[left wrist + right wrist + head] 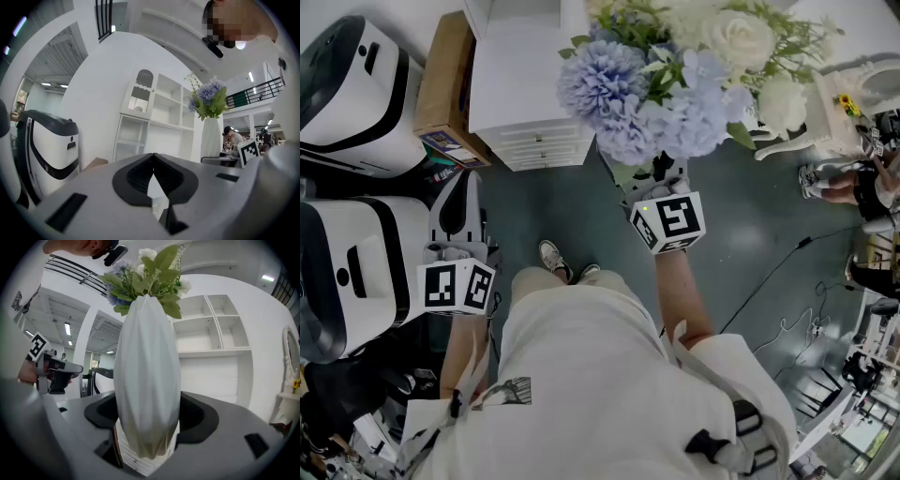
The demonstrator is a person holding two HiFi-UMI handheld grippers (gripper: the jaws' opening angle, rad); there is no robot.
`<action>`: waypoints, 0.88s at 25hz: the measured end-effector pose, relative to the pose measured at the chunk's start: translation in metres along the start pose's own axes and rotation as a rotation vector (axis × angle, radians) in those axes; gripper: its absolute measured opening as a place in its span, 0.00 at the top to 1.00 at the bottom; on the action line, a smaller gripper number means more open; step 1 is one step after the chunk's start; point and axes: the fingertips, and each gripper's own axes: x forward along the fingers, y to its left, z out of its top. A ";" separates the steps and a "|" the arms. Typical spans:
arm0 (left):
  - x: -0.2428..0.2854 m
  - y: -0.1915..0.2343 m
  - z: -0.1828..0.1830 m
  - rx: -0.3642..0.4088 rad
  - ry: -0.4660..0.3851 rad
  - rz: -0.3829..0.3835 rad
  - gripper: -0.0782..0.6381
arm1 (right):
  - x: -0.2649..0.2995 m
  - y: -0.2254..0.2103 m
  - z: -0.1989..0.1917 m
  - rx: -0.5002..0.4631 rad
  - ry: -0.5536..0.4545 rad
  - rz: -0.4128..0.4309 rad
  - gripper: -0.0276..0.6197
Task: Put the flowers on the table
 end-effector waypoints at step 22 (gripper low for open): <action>-0.096 -0.060 -0.005 0.011 -0.046 0.073 0.87 | -0.126 0.006 0.007 0.017 -0.032 -0.018 0.39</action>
